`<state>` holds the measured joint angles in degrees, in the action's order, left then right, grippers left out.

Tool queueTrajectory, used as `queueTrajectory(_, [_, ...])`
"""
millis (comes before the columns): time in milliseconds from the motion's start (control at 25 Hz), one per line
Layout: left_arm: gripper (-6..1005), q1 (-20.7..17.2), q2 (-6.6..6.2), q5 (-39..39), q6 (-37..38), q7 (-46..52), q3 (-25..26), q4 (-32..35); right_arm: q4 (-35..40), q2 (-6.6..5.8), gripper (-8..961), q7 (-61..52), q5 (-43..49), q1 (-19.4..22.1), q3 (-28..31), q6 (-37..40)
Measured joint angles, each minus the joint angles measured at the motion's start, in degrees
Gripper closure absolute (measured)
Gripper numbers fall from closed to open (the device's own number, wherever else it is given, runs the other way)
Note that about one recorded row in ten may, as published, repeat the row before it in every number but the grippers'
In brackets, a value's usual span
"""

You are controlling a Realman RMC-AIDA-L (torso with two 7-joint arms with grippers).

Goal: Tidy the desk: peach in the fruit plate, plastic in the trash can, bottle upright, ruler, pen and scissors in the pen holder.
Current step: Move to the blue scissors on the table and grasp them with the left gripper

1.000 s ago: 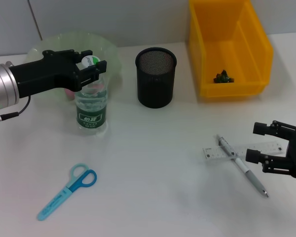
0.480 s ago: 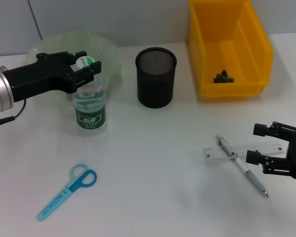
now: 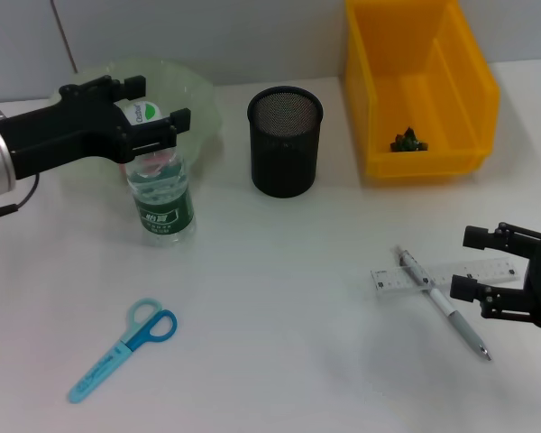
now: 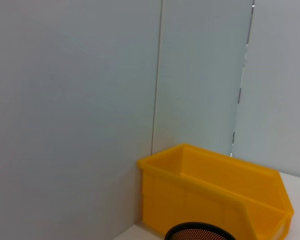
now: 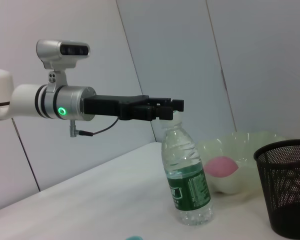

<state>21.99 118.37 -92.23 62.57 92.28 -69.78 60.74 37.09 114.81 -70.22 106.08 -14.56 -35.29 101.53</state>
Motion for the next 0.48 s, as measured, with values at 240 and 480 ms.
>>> queueTrajectory(240, [190,-5.2,-0.07,-0.2,1.3,-1.2,-0.1,8.1,0.0,0.22,121,0.2,0.0,0.3,0.2,0.1])
queueTrajectory(480, [190,-10.8,0.05,4.8,5.1,-7.5,0.0,11.0,0.2,0.36,121,0.4,-0.4,0.6,0.2,0.2])
